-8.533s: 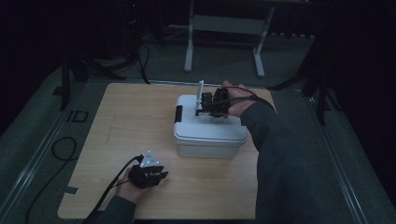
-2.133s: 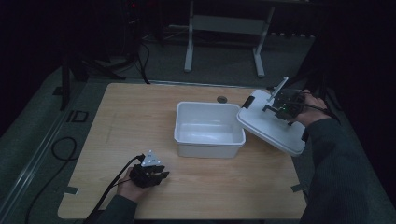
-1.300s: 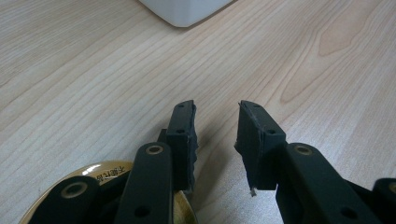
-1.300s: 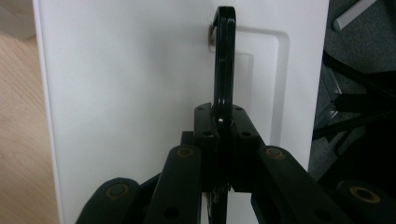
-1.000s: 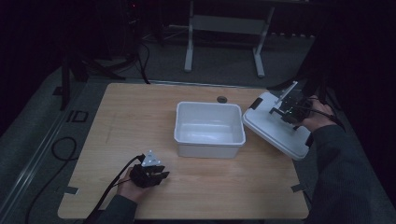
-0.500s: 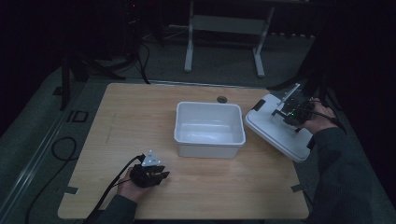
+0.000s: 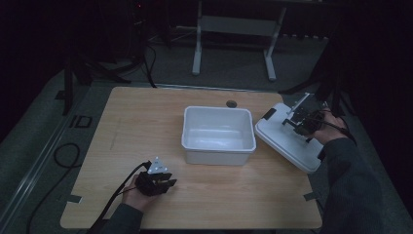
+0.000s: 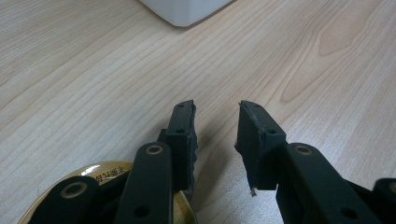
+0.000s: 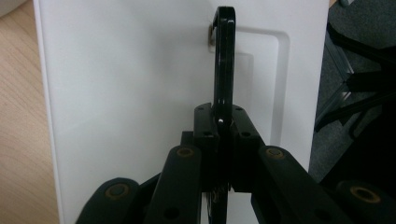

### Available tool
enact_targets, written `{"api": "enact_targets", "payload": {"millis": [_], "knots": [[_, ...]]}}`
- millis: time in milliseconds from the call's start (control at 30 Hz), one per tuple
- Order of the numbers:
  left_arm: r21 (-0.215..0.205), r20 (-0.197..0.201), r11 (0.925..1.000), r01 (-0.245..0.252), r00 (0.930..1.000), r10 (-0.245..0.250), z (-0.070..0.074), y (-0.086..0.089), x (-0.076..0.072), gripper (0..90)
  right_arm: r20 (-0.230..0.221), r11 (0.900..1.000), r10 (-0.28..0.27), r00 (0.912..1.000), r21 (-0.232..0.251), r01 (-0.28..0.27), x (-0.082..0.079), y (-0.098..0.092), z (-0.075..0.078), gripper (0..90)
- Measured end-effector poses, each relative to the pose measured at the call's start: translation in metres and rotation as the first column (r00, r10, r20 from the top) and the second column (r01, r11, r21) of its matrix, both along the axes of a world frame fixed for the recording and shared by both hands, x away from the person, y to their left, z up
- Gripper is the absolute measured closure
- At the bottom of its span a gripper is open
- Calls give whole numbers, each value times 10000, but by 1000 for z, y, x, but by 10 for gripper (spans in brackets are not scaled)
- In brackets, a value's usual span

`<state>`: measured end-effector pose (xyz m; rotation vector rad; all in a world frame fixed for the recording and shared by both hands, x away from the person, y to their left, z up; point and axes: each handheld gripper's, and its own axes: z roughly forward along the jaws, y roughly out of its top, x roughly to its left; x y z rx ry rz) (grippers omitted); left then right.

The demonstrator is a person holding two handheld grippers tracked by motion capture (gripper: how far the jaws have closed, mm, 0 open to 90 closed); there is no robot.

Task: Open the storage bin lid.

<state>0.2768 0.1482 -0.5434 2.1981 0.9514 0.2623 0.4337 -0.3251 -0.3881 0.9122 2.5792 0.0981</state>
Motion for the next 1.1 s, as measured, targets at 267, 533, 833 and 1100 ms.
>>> {"api": "enact_targets", "payload": {"millis": [267,533,833,1100], "knots": [[-3,5,10000,3,10000,-3,0,0,0,668,-21,10000,-33,10000,-29,33,0,1,-11,841],[5,11,10000,6,10000,-6,0,0,0,667,-48,10000,-54,10000,-30,53,0,2,-21,841],[6,23,10000,13,10000,-13,0,0,0,667,-202,10000,-24,9998,-52,23,1,5,-32,840],[12,18,10000,12,10000,-12,0,0,0,667,-318,10000,-9,9995,-7,9,1,8,-42,840]]}}
